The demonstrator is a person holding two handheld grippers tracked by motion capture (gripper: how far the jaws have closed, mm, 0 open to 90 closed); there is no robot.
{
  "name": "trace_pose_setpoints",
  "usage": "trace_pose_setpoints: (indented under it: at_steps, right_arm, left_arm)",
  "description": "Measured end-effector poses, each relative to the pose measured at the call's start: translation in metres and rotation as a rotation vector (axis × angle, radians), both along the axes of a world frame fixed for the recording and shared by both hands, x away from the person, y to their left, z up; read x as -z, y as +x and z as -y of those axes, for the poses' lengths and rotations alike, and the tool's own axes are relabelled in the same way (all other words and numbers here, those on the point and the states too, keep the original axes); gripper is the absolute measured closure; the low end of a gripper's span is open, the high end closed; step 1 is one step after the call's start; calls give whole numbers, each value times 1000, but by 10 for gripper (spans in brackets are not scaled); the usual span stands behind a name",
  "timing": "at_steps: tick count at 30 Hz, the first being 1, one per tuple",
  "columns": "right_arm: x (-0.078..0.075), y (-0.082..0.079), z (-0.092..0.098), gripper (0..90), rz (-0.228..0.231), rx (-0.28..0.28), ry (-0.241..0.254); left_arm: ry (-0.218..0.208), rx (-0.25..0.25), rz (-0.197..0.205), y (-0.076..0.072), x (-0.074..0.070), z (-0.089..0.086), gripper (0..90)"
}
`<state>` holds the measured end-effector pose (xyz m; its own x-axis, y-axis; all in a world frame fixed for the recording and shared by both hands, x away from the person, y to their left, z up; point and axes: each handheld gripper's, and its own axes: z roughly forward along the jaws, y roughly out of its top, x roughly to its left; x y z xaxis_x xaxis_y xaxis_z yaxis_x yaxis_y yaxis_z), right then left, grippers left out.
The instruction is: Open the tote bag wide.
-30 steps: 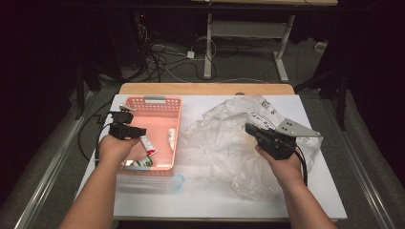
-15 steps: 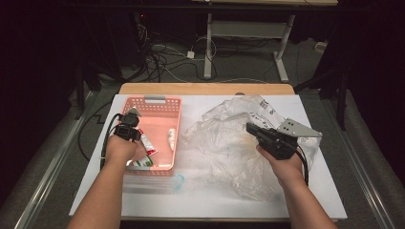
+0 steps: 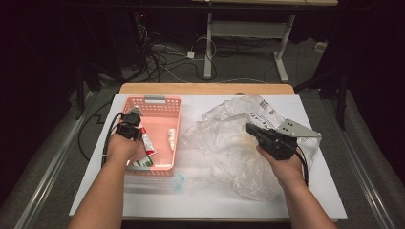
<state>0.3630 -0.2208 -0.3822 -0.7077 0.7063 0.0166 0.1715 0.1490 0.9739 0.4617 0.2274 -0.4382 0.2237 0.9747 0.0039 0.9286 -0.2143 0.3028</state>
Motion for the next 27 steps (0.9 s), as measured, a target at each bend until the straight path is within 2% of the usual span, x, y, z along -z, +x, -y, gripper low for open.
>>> trace_pose_setpoints:
  at_steps: [5, 11, 17, 20, 23, 26, 27]
  right_arm:
    - [0, -1, 0, 900, -1, 2, -3]
    - [1, -3, 1, 900, -9, 10, -6]
    - [3, -4, 6, 900, -7, 17, -7]
    - [4, -5, 8, 900, -4, 20, -10]
    - [3, -6, 9, 900, -7, 24, -8]
    - [2, -7, 9, 900, 1, 22, -10]
    - [2, -7, 9, 900, 1, 22, -11]
  left_arm:
    - [-3, 34, 5, 8, 0, 10, 883]
    - [-30, 76, 8, 15, 4, 21, 883]
    - [-25, 89, 62, 14, 0, 22, 878]
    - [-45, 93, 90, 9, -7, 17, 875]
    - [-99, 117, 119, 5, -13, 13, 796]
    - [-107, 150, 149, 2, -16, 14, 728]
    - [-118, 156, 151, 3, -16, 14, 654]
